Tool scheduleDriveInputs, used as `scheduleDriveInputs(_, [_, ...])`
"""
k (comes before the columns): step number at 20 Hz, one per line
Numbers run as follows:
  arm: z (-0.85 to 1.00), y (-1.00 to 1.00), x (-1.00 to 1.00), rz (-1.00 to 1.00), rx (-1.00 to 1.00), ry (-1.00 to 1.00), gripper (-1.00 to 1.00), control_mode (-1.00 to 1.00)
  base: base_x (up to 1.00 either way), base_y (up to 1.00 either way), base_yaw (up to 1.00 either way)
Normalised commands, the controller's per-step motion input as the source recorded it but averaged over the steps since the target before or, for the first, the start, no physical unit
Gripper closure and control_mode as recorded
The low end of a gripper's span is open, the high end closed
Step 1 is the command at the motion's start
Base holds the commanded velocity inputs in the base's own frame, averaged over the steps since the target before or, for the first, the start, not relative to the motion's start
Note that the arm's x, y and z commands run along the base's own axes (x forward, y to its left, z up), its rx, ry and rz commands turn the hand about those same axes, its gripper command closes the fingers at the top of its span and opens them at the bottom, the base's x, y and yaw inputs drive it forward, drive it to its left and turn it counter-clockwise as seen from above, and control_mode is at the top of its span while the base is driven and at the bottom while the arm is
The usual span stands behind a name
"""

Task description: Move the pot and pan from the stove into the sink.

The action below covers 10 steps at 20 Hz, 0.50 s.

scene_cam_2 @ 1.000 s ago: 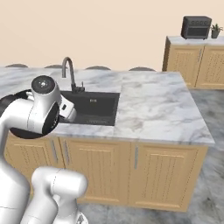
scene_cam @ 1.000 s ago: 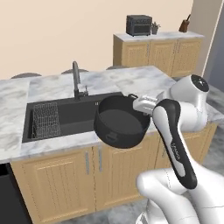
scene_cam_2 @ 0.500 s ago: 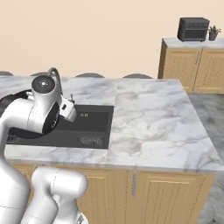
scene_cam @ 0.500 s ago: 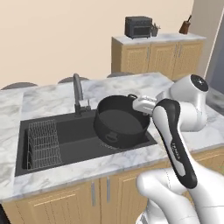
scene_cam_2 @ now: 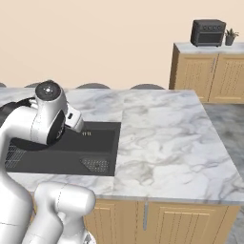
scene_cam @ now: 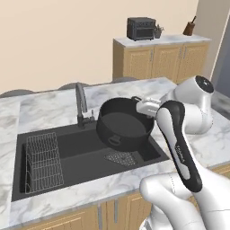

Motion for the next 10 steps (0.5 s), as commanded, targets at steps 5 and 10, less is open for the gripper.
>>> scheduleDriveInputs(5, [-0.11,-0.02,0.1,0.0,-0.01,0.01,1.0,-1.0,0.0,0.0,0.0])
scheduleDriveInputs(10, [-0.27,-0.11,0.35,0.0,-0.03,0.08,1.0,-1.0,0.0,0.0,0.0])
